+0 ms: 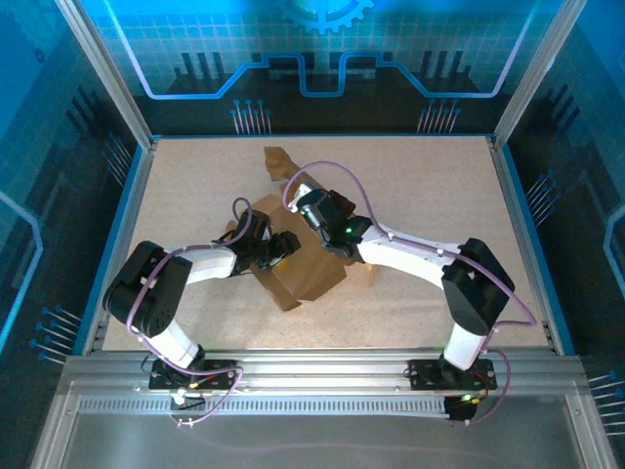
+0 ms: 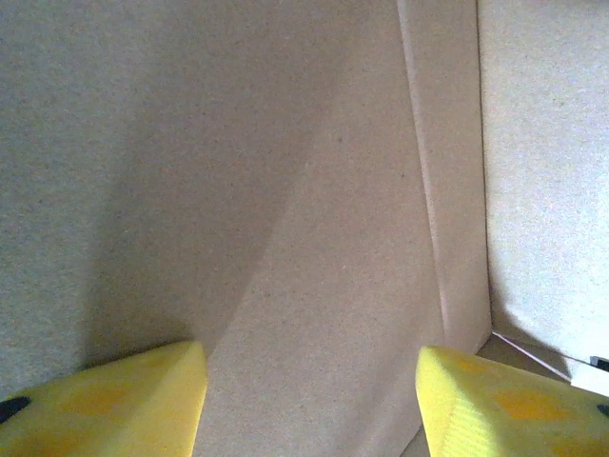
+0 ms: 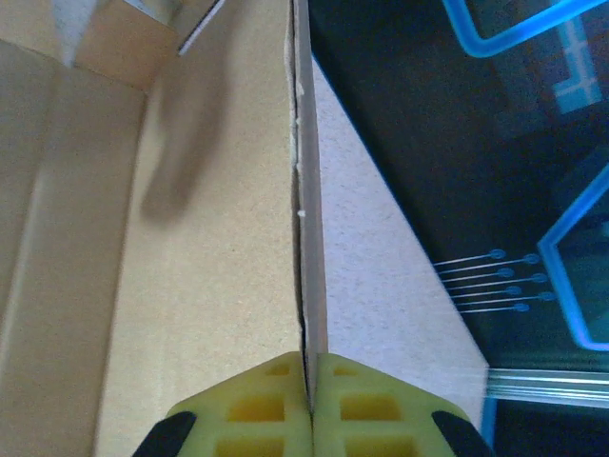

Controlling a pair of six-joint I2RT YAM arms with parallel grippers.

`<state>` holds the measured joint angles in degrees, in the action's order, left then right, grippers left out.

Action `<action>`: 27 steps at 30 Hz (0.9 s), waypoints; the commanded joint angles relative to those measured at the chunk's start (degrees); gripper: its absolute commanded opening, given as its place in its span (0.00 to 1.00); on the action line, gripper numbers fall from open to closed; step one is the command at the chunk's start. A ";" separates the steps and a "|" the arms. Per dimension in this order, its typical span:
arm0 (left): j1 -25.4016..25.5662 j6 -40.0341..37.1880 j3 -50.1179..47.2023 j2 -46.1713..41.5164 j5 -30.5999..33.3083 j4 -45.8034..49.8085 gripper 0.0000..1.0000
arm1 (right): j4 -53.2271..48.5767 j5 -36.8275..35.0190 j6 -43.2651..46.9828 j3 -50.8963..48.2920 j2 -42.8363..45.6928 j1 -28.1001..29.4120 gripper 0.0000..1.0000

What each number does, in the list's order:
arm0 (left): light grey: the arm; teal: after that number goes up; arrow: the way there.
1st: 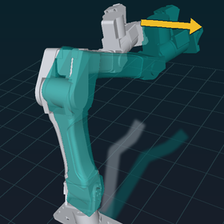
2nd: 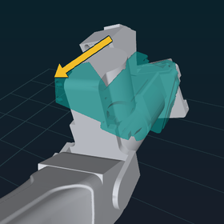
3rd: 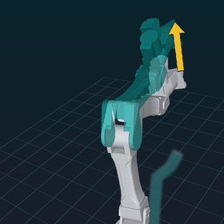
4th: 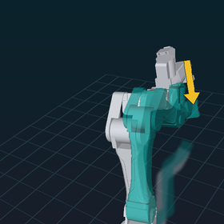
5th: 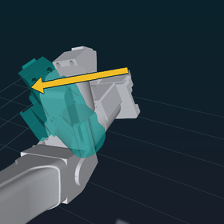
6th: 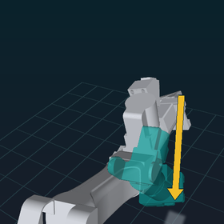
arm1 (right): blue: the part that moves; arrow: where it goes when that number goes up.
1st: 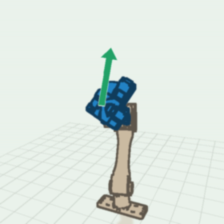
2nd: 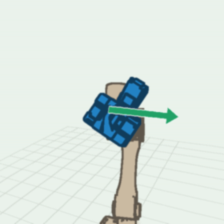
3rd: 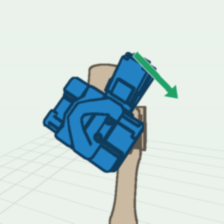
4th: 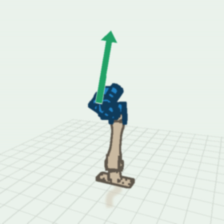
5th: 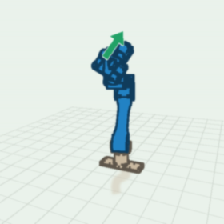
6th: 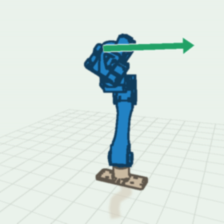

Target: Fold the paper box

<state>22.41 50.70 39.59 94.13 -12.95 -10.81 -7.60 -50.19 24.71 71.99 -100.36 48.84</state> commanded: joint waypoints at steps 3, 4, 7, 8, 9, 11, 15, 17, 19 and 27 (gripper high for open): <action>0.42 -1.81 -2.27 0.36 2.14 5.36 0.63 | 2.22 0.05 7.95 -3.89 -4.43 1.61 0.00; 0.42 -1.83 -2.31 0.20 2.22 5.49 0.64 | 3.56 -0.49 9.33 -4.26 -4.69 1.61 0.00; 0.40 -1.87 -2.58 -0.32 2.48 5.62 0.64 | 7.22 -1.11 12.66 -5.54 -5.35 1.60 0.00; 0.38 -1.86 -2.59 -0.50 2.49 5.62 0.65 | 8.81 -1.30 13.99 -6.09 -5.59 1.61 0.00; 0.38 -2.07 -2.59 -0.74 2.50 5.61 0.65 | 10.13 -1.63 15.13 -6.58 -6.05 1.60 0.00; 0.43 -2.22 -2.85 -1.35 2.52 5.58 0.67 | 13.98 -3.24 18.07 -7.72 -7.04 1.69 0.00; 0.39 -2.70 -3.34 -3.19 3.36 6.73 0.71 | 20.40 -4.56 21.42 -9.80 -8.10 1.78 0.00; 0.40 -2.84 -3.75 -4.96 4.04 7.31 0.72 | 23.58 -4.55 23.59 -11.08 -8.19 1.76 0.00; 0.35 -3.04 -4.94 -8.02 4.70 7.21 0.73 | 26.59 -4.81 25.34 -11.85 -8.04 1.62 0.00; -2.88 -7.89 -2.91 -18.98 9.18 18.19 0.86 | 38.28 -4.58 33.12 -15.06 -7.22 -0.32 0.00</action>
<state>21.39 45.87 35.53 77.67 -6.22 1.91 24.32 -56.42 52.05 58.08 -106.91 48.93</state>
